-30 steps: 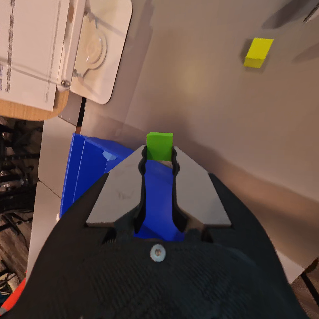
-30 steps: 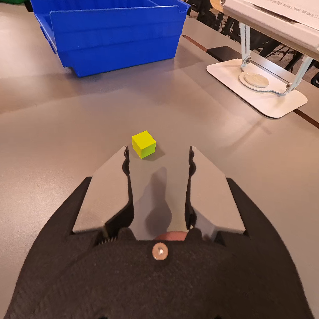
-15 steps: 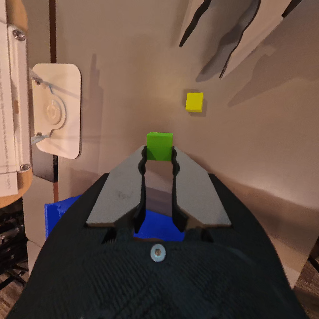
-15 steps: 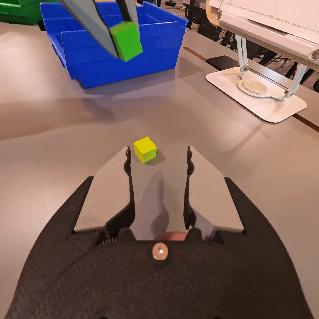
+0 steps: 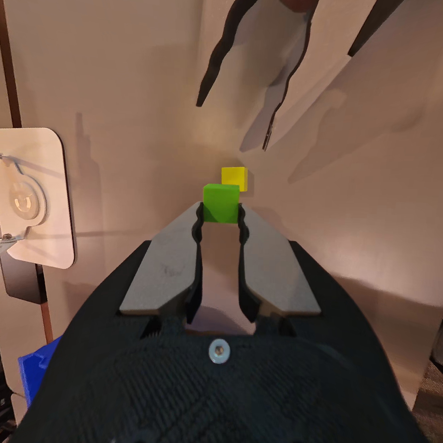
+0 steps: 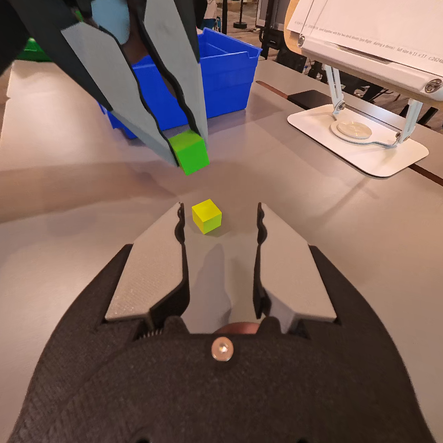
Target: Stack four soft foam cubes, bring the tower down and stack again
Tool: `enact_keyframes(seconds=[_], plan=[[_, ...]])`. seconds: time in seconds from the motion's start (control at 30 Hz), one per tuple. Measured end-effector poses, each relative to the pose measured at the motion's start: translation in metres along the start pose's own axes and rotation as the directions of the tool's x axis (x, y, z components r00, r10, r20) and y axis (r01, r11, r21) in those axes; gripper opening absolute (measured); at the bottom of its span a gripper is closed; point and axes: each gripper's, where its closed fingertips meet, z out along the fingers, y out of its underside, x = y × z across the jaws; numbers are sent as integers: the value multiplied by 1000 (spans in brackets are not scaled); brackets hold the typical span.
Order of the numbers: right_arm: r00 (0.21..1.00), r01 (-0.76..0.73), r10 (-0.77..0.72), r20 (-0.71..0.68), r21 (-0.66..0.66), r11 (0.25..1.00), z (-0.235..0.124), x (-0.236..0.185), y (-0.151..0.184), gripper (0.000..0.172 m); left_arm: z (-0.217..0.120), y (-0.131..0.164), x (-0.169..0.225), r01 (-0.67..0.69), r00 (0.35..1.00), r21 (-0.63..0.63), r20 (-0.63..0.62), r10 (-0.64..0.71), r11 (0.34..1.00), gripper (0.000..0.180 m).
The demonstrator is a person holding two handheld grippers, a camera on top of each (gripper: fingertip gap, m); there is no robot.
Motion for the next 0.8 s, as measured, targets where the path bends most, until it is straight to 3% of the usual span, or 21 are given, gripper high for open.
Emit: enact_keyframes(seconds=[0.5, 0.8], plan=[[1000, -19, 19, 1, 25, 1000, -4, 2, -6, 57, 26, -6, 14, -28, 998, -57, -53, 25, 998, 26], [1000, -26, 26, -5, 29, 999, -6, 4, -7, 56, 50, 5, 10, 40, 996, -143, -70, -50, 989, 25]])
